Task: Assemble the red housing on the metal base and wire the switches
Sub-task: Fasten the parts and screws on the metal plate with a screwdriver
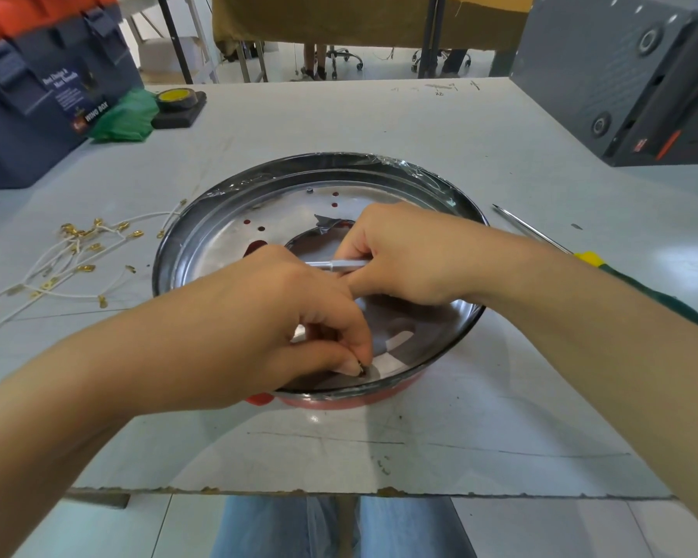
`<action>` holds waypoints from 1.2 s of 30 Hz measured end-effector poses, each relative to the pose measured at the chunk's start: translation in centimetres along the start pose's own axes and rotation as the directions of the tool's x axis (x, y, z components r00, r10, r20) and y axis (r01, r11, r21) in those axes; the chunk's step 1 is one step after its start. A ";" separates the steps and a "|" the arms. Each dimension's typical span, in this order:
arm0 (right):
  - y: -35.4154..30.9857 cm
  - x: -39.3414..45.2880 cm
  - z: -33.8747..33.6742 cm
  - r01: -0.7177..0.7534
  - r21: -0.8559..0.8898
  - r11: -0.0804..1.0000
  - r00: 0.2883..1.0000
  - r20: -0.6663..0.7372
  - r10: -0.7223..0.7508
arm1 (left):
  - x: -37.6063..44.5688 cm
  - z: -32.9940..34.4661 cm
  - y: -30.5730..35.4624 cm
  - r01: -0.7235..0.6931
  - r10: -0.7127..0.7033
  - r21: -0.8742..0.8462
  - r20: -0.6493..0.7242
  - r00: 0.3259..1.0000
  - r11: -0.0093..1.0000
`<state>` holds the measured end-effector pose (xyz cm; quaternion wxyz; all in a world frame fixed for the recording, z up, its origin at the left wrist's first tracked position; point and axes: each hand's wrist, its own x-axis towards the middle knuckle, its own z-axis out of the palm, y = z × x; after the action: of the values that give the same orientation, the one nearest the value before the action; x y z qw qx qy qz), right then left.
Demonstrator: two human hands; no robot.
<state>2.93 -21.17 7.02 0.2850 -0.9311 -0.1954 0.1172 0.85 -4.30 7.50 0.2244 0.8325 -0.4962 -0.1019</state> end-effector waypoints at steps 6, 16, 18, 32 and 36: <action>0.0 0.0 0.0 0.002 -0.005 1.000 1.000 0.003 -0.002 | 0.2 0.0 0.0 -0.014 0.015 -0.010 0.019 1.000 1.000; 0.1 0.0 -0.3 0.015 0.019 1.000 0.999 0.034 -0.016 | 0.4 0.1 0.0 0.024 -0.023 -0.057 0.013 1.000 0.998; 0.2 0.0 -0.3 0.018 0.021 1.000 0.999 0.034 -0.019 | 0.5 0.1 0.0 0.026 -0.025 -0.056 0.008 1.000 0.998; 0.3 -0.1 -0.3 -0.006 0.030 1.000 0.999 0.037 0.005 | 0.8 -0.1 0.7 -0.052 0.048 0.078 0.055 0.997 0.996; 0.3 -0.1 -0.3 -0.019 0.014 1.000 0.999 0.035 0.019 | 0.9 0.0 0.6 -0.056 0.052 0.080 0.050 0.997 0.995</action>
<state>2.98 -21.60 7.10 0.2873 -0.9285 -0.1907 0.1375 0.79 -5.33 7.85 0.1812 0.8244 -0.5277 -0.0956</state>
